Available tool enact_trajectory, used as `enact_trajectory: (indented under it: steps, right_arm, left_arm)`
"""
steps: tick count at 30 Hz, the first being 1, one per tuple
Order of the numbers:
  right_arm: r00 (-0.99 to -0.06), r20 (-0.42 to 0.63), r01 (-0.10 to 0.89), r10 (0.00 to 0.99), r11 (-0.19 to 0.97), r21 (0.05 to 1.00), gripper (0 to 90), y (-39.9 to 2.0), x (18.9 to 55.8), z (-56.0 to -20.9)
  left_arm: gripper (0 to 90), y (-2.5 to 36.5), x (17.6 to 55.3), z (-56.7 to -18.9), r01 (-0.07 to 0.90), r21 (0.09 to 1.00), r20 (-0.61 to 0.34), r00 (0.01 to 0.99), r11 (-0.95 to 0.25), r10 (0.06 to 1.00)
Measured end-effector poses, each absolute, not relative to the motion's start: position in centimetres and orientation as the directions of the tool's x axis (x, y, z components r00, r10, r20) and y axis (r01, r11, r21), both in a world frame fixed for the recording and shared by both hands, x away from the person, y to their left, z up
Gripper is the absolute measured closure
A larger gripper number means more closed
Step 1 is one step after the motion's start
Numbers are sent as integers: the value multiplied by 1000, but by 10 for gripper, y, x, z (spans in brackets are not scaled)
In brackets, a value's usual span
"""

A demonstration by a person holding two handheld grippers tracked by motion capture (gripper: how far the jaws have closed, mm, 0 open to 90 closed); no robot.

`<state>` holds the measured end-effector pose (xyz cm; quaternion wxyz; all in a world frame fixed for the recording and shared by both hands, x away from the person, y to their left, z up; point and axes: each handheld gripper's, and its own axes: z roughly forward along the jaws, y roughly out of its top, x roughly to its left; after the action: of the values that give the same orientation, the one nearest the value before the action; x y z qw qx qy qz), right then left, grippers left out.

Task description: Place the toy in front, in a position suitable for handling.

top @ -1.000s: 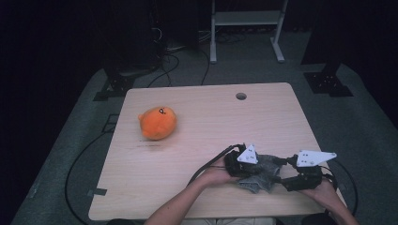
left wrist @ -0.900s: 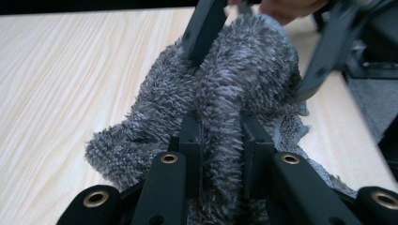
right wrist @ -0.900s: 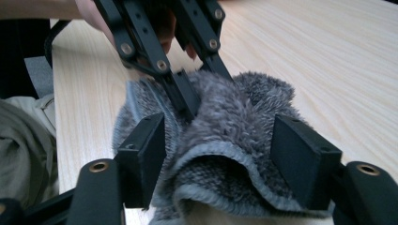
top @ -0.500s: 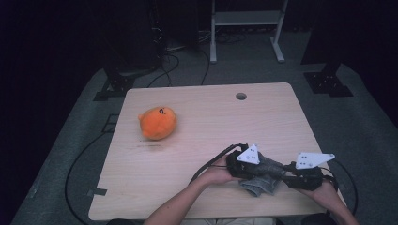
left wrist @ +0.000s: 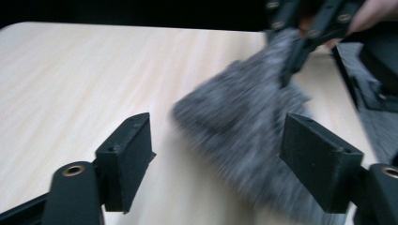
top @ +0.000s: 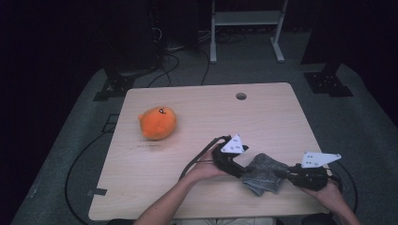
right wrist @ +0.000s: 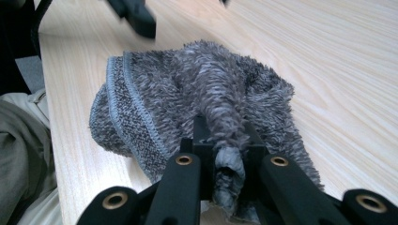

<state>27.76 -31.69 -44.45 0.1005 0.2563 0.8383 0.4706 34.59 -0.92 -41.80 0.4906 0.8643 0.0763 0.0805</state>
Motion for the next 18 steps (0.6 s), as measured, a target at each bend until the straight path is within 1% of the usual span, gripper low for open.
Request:
enact_trajectory:
  steps: [7,10,18]
  right_arm:
    - [-835,77,340,545,400,851,816,-326,276,-443]
    - [-831,83,344,551,389,855,816,-327,276,-443]
    - [-825,92,350,557,376,858,816,-328,276,-442]
  left_arm:
    - [186,53,364,-408,103,886,83,925,-453,371]
    - [168,82,372,-401,115,896,101,887,-428,450]
    - [132,150,392,-385,141,916,133,778,-377,614]
